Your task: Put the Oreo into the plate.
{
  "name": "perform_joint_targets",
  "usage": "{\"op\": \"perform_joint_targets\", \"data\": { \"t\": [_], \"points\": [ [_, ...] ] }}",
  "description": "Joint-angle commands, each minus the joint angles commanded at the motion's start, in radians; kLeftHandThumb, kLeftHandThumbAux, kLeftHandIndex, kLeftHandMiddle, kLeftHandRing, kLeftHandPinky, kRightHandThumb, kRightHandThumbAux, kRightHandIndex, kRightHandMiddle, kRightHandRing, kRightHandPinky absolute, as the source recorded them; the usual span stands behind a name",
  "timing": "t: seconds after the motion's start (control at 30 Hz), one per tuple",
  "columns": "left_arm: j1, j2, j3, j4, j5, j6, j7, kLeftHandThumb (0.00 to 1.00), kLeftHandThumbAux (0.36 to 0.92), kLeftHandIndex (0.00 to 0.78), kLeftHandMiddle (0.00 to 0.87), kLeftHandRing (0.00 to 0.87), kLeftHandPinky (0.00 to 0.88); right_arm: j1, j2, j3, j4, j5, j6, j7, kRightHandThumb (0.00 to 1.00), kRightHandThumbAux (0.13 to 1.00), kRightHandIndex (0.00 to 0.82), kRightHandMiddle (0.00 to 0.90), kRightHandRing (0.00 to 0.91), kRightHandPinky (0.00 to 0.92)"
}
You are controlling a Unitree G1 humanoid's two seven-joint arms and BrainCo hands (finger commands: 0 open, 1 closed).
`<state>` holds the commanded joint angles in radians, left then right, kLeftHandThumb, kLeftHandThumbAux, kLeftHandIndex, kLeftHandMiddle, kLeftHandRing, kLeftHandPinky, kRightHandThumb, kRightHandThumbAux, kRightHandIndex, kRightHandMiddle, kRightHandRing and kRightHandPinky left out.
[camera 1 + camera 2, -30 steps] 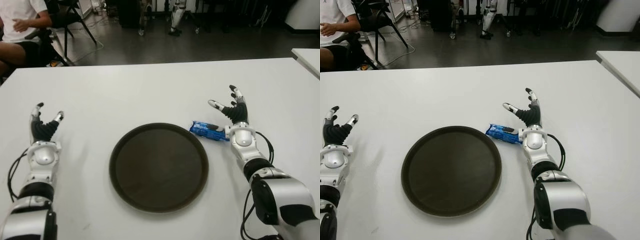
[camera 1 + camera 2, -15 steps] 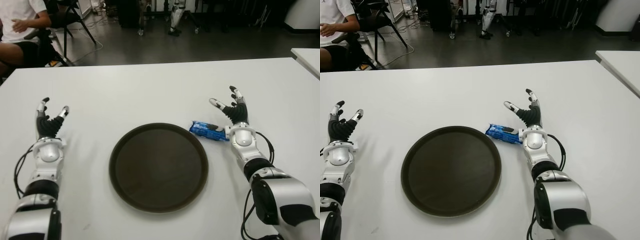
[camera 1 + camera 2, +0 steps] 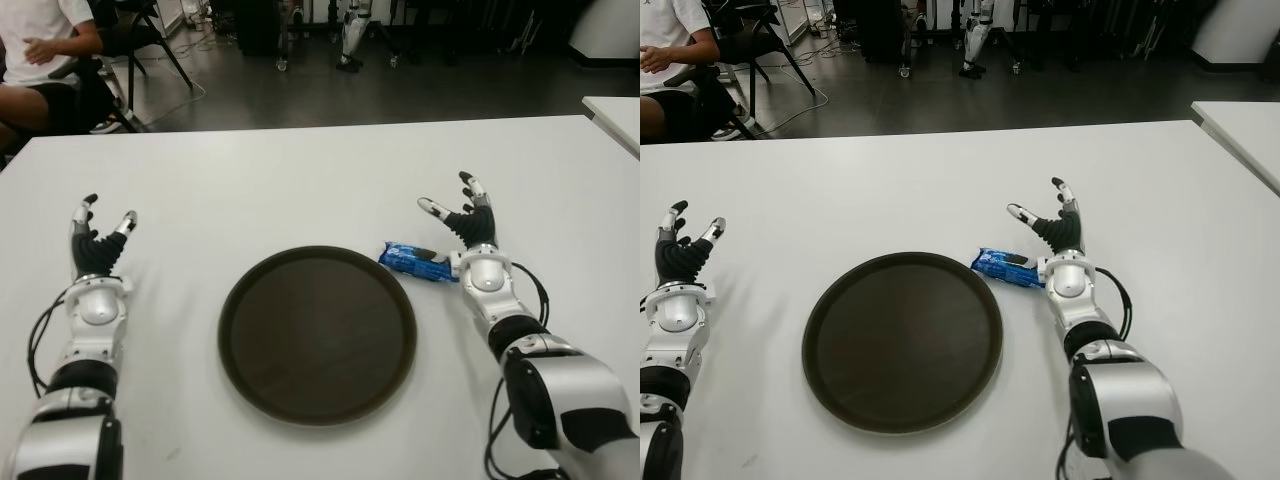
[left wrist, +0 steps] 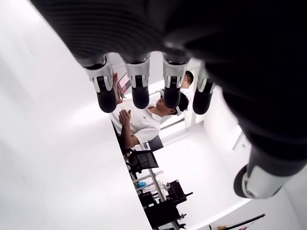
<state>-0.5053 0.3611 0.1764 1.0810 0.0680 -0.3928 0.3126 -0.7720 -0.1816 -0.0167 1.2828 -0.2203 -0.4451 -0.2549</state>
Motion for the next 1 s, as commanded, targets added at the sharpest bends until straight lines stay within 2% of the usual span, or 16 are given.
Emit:
{"op": "perform_joint_targets", "data": {
  "t": [0.13,0.23,0.33,0.5,0.6,0.9,1.0],
  "points": [
    [-0.003,-0.001,0.000,0.003,0.001,-0.006,0.001,0.000,0.572,0.000,0.000,0.000,0.000,-0.023,-0.037,0.057,-0.006,-0.051,0.069,0.056,0.000,0.642,0.053,0.043,0.028,0.019],
    [-0.002,0.000,-0.011,-0.003,0.014,-0.007,0.015,0.000,0.570,0.000,0.000,0.000,0.000,-0.035,-0.075,0.136,-0.053,-0.122,0.146,0.132,0.000,0.639,0.054,0.047,0.037,0.024],
    [0.007,-0.001,-0.021,-0.022,0.027,-0.004,0.027,0.000,0.579,0.000,0.000,0.000,0.000,-0.004,-0.105,0.194,-0.213,-0.167,0.243,0.219,0.000,0.633,0.047,0.045,0.040,0.027],
    [0.008,-0.003,-0.012,-0.019,0.012,-0.012,0.002,0.000,0.582,0.000,0.000,0.000,0.000,0.016,-0.118,0.225,-0.285,-0.191,0.340,0.255,0.000,0.624,0.026,0.030,0.022,0.011],
    [0.008,-0.004,-0.014,-0.016,0.016,-0.020,0.009,0.000,0.573,0.000,0.000,0.000,0.000,0.029,-0.123,0.231,-0.315,-0.191,0.356,0.256,0.000,0.623,0.020,0.027,0.017,0.010],
    [0.018,-0.004,-0.021,-0.020,0.027,-0.047,0.021,0.000,0.548,0.000,0.000,0.000,0.000,0.078,-0.129,0.214,-0.453,-0.145,0.407,0.347,0.000,0.638,0.010,0.035,0.015,0.008],
    [0.017,-0.006,-0.016,-0.019,0.016,-0.048,0.007,0.000,0.534,0.000,0.000,0.000,0.000,0.093,-0.137,0.218,-0.482,-0.143,0.389,0.370,0.000,0.633,0.016,0.040,0.015,0.006]
  ]
}}
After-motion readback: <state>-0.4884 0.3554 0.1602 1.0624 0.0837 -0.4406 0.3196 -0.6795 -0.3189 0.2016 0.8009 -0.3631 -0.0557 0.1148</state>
